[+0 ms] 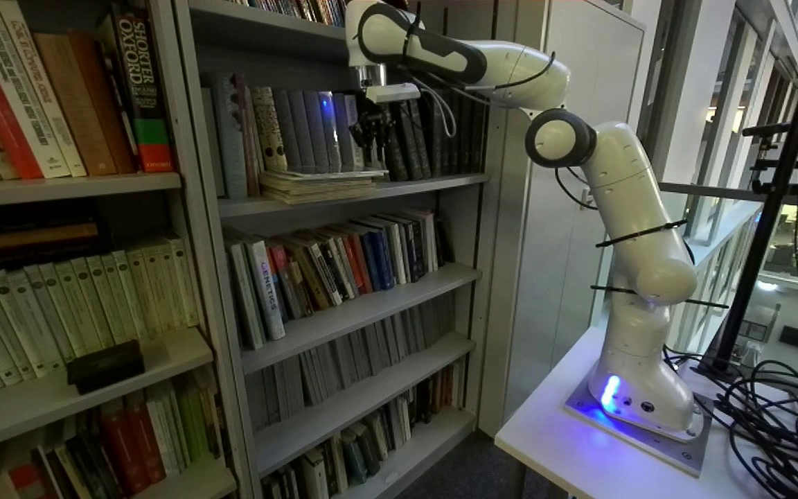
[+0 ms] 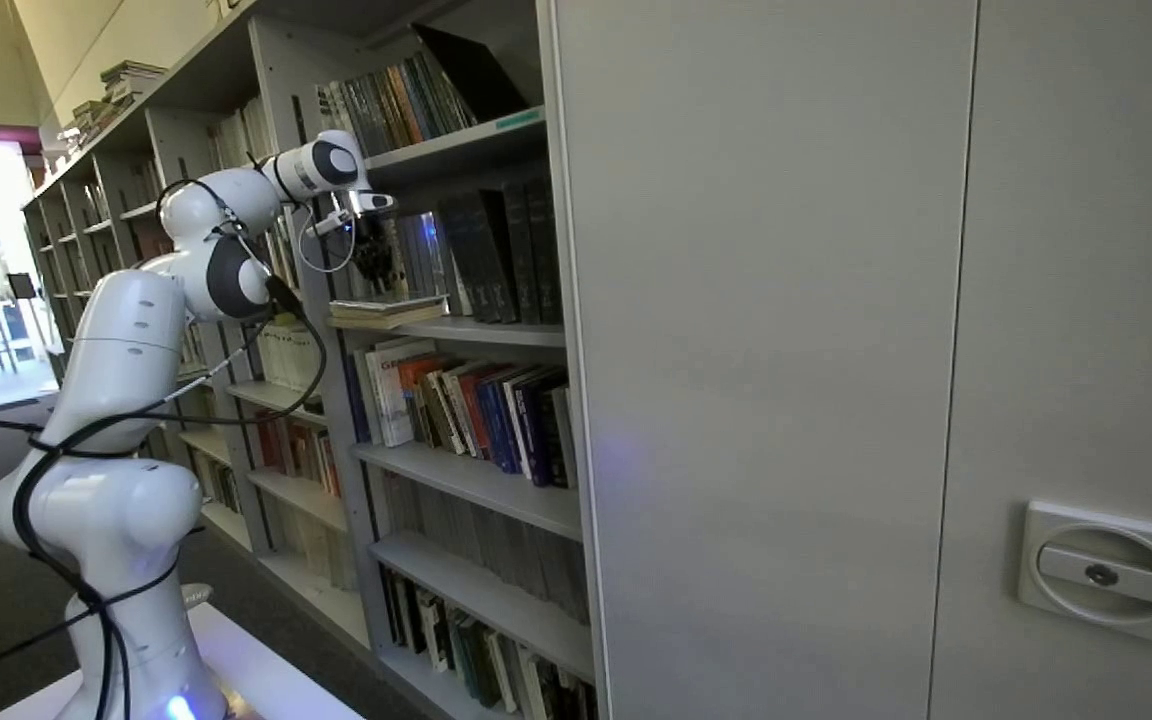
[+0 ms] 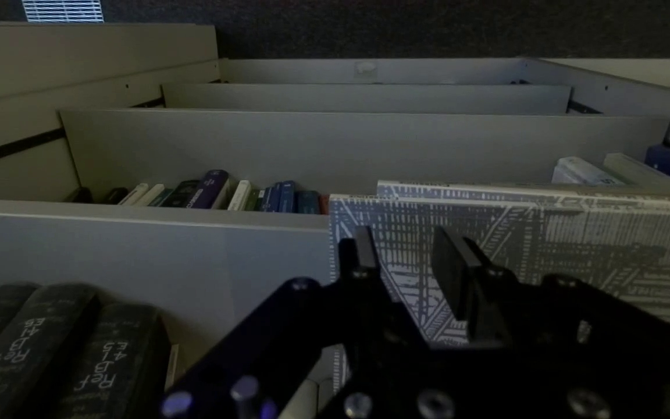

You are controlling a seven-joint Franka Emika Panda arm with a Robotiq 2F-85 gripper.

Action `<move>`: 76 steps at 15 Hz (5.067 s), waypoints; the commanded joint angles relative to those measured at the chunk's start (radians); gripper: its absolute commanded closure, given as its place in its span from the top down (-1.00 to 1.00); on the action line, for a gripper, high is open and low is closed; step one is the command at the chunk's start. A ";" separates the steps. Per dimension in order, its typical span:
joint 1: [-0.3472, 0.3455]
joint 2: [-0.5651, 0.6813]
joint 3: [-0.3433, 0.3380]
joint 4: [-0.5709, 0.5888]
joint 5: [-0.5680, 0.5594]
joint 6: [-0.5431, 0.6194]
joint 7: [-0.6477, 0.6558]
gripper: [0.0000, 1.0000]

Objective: Remove the thin books from the shelf and stack them neatly

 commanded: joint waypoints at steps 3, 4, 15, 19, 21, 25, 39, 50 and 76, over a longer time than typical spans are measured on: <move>-0.016 -0.025 -0.001 -0.023 0.011 0.030 -0.006 0.22; -0.027 -0.042 -0.004 -0.037 0.012 0.054 -0.011 0.36; -0.223 -0.229 -0.049 -0.312 0.101 0.175 -0.006 1.00; -0.245 -0.310 -0.037 -0.490 0.167 0.307 -0.103 1.00; -0.244 -0.363 -0.039 -0.582 0.191 0.405 -0.166 1.00; -0.260 -0.483 -0.062 -0.758 0.187 0.511 -0.254 1.00; -0.317 -0.531 -0.014 -0.837 0.189 0.537 -0.267 1.00; -0.330 -0.822 -0.007 -1.312 0.244 1.073 -0.419 1.00; -0.331 -0.736 0.105 -1.293 0.210 1.133 -0.288 -1.00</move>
